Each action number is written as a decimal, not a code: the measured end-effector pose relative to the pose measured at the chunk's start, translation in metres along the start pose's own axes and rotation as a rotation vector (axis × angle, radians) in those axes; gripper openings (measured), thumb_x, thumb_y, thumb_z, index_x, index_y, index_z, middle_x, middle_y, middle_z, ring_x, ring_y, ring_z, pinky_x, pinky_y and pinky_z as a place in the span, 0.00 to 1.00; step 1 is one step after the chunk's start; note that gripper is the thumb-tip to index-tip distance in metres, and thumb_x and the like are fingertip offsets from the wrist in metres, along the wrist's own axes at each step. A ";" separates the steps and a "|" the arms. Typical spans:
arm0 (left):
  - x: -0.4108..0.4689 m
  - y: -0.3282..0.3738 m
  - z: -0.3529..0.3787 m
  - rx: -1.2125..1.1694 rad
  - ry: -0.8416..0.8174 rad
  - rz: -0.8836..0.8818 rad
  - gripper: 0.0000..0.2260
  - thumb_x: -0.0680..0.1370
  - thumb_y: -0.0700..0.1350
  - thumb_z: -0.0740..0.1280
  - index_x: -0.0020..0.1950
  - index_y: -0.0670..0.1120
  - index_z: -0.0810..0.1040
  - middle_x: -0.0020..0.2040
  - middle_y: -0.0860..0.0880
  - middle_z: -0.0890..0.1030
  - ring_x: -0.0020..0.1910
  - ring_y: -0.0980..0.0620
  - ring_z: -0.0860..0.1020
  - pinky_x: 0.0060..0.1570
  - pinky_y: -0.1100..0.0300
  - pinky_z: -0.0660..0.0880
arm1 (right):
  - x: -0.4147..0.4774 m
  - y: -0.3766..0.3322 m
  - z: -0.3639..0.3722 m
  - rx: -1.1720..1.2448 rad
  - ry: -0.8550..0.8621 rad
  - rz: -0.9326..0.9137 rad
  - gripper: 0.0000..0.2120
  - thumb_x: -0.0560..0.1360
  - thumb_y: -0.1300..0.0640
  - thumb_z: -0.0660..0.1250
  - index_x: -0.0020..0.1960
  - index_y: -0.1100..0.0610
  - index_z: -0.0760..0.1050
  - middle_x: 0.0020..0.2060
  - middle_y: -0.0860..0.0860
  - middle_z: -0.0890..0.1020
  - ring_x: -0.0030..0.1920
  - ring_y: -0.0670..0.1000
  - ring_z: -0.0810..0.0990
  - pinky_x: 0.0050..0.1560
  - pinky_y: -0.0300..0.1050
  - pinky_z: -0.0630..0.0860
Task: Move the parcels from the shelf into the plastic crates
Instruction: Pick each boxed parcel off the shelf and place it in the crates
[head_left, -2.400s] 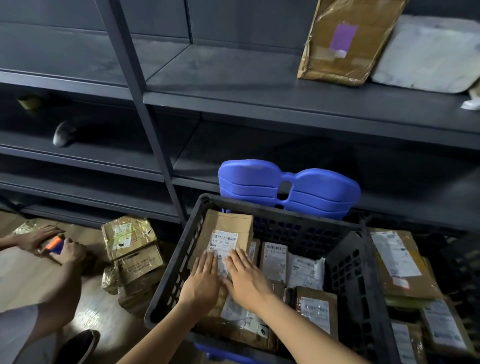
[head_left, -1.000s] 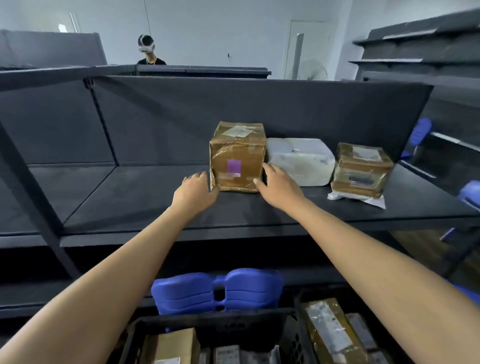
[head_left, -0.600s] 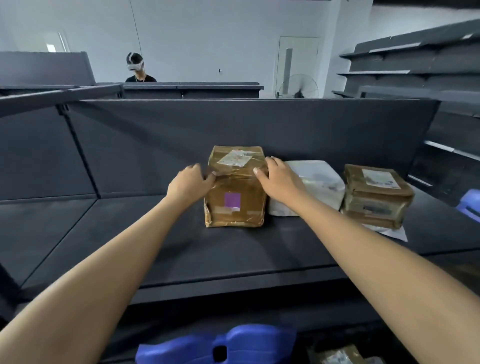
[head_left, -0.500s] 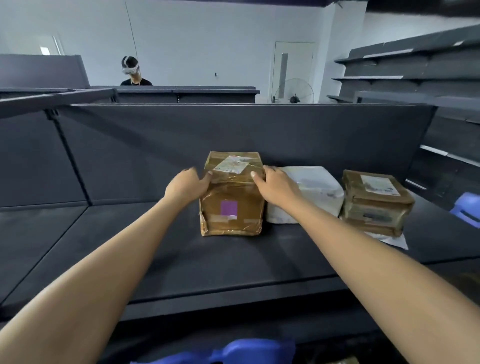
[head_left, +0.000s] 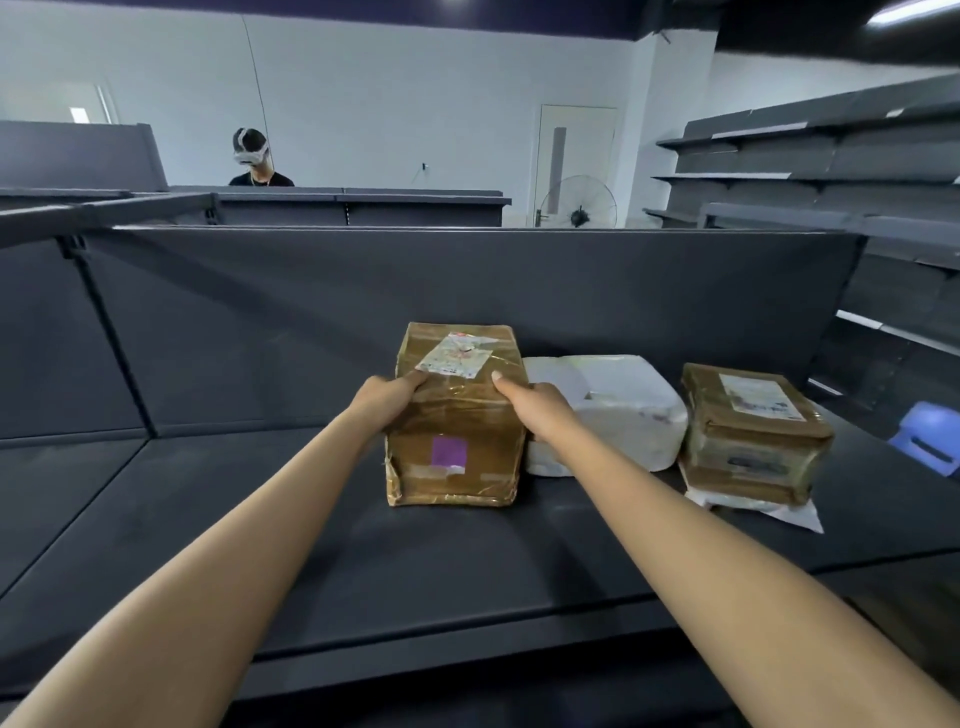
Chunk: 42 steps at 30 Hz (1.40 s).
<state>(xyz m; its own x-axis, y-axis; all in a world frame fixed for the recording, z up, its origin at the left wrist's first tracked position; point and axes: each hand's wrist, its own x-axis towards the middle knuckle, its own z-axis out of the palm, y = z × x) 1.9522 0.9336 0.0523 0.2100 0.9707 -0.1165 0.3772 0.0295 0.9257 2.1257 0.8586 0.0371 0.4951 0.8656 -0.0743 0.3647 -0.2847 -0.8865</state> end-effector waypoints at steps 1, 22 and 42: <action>-0.005 -0.001 0.000 -0.008 0.005 0.013 0.20 0.75 0.58 0.66 0.55 0.42 0.76 0.52 0.44 0.80 0.52 0.44 0.80 0.57 0.52 0.77 | -0.004 0.003 0.000 0.021 0.006 -0.022 0.30 0.73 0.34 0.61 0.62 0.57 0.75 0.57 0.52 0.81 0.57 0.54 0.78 0.57 0.48 0.75; -0.181 -0.049 -0.013 -0.451 0.000 0.142 0.13 0.76 0.54 0.68 0.54 0.47 0.79 0.48 0.50 0.85 0.46 0.50 0.84 0.43 0.57 0.80 | -0.202 0.084 -0.003 0.301 -0.007 -0.393 0.23 0.75 0.51 0.68 0.70 0.49 0.70 0.54 0.38 0.81 0.58 0.36 0.77 0.59 0.33 0.73; -0.303 -0.093 -0.022 -0.517 0.199 0.255 0.08 0.76 0.52 0.69 0.47 0.49 0.82 0.45 0.50 0.86 0.47 0.49 0.84 0.53 0.46 0.79 | -0.297 0.058 -0.005 0.287 -0.067 -0.248 0.11 0.73 0.40 0.67 0.50 0.44 0.80 0.45 0.41 0.85 0.49 0.41 0.82 0.54 0.40 0.76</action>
<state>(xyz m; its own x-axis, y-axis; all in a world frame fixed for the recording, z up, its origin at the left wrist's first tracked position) 1.8337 0.6423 0.0092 0.0451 0.9869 0.1548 -0.1598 -0.1458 0.9763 2.0037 0.5829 0.0100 0.3632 0.9216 0.1372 0.2265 0.0555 -0.9724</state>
